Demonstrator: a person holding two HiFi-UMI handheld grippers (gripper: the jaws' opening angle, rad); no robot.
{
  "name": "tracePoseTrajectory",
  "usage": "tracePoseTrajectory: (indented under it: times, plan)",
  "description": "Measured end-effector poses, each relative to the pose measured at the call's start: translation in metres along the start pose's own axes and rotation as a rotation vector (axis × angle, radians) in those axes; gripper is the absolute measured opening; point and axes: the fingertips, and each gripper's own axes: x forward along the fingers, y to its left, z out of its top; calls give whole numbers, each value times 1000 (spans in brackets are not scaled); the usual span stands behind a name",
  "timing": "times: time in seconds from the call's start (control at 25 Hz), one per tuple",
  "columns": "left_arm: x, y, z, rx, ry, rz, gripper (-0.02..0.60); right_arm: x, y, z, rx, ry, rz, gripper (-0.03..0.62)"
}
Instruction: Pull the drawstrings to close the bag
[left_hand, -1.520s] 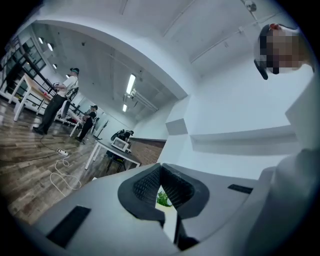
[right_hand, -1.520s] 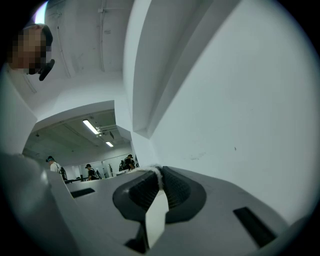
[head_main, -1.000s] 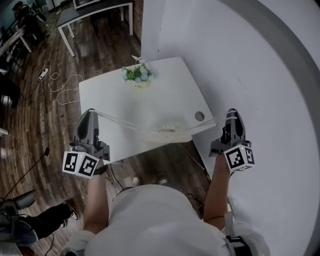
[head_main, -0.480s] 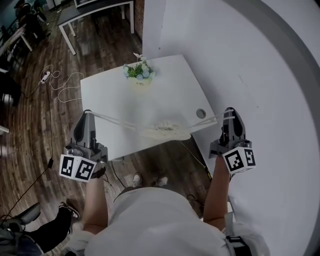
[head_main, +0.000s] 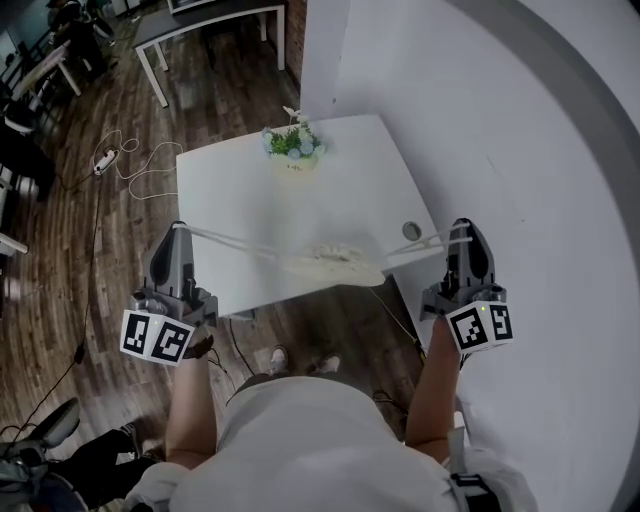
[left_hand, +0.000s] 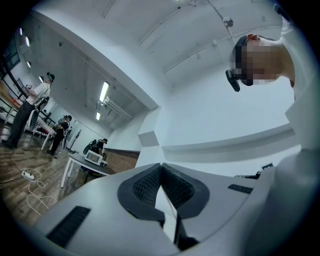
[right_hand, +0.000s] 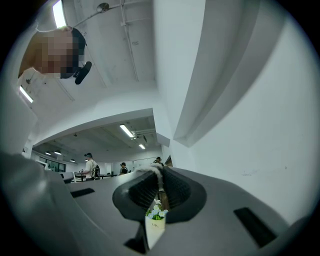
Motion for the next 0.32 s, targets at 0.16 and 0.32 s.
tracePoseTrajectory:
  times: [0.16, 0.32]
  plan:
    - [-10, 1, 2, 2, 4, 11, 15, -1, 7, -2, 14, -4, 16, 41]
    - [-16, -3, 9, 3, 6, -1, 15, -12, 13, 4, 15, -15, 8, 41]
